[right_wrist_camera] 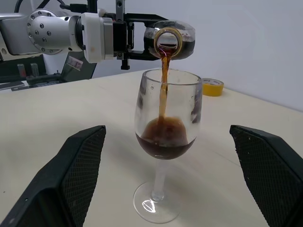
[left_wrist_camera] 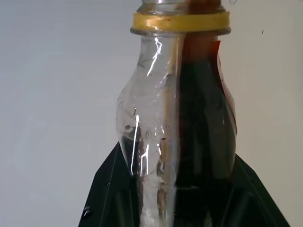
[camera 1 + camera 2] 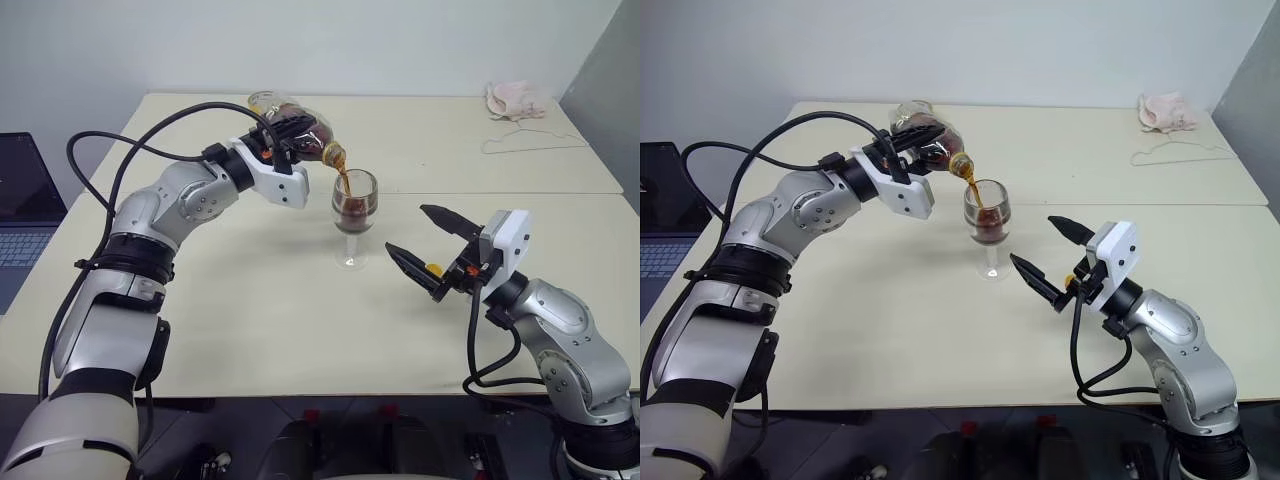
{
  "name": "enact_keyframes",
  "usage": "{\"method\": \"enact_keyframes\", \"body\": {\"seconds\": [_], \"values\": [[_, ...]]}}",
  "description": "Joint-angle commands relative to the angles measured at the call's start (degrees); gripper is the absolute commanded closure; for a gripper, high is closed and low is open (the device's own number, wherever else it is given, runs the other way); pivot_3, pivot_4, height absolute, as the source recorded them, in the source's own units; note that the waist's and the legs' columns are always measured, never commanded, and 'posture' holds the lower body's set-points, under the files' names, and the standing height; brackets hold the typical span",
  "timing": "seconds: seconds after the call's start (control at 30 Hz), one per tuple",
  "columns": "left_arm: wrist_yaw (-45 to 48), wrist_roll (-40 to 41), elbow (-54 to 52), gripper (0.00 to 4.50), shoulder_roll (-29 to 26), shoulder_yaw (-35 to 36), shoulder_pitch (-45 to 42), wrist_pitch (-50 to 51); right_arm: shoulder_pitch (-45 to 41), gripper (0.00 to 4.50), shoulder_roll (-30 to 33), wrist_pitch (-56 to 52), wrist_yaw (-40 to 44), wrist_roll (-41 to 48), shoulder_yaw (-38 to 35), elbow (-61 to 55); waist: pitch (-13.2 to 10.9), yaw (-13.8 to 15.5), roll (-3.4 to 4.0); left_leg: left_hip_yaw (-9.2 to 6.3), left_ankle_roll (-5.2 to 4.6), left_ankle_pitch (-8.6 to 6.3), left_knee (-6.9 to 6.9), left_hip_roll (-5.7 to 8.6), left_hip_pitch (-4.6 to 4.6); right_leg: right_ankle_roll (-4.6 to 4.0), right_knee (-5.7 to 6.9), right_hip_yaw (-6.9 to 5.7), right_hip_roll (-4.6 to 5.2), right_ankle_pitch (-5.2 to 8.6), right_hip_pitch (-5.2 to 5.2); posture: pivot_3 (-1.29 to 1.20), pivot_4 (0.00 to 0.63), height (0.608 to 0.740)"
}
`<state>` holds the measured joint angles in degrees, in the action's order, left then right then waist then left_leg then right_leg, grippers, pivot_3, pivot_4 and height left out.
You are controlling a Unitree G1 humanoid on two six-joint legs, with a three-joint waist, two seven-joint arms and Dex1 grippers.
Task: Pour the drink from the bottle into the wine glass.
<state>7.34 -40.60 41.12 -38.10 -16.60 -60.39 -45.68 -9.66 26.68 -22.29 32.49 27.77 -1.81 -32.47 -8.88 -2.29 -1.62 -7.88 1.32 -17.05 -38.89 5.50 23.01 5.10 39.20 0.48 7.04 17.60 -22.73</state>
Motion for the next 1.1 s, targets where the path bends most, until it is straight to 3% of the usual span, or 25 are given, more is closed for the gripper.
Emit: {"method": "enact_keyframes", "body": {"seconds": [0.03,1.1], "values": [[-1.8,0.2,-1.8,3.11,-0.8,0.3,-2.4,-0.5,-0.8,0.00,0.3,0.8,0.2,-0.1,-0.4,-1.3,0.0,0.0,0.00,0.00,0.00,0.00,0.00,0.00,0.00,0.00,0.00,0.00,0.00,0.00,0.00,0.00,0.150,0.740],[-3.3,-0.4,-1.4,3.11,-0.9,-1.3,-2.9,-0.4,-0.3,0.00,0.8,0.5,-0.1,0.1,-0.4,-1.4,0.0,-0.1,0.00,0.21,0.00,0.00,-0.01,0.01,0.04,0.01,0.66,0.13,0.04,0.01,-0.47,0.00,0.150,0.740]]}}
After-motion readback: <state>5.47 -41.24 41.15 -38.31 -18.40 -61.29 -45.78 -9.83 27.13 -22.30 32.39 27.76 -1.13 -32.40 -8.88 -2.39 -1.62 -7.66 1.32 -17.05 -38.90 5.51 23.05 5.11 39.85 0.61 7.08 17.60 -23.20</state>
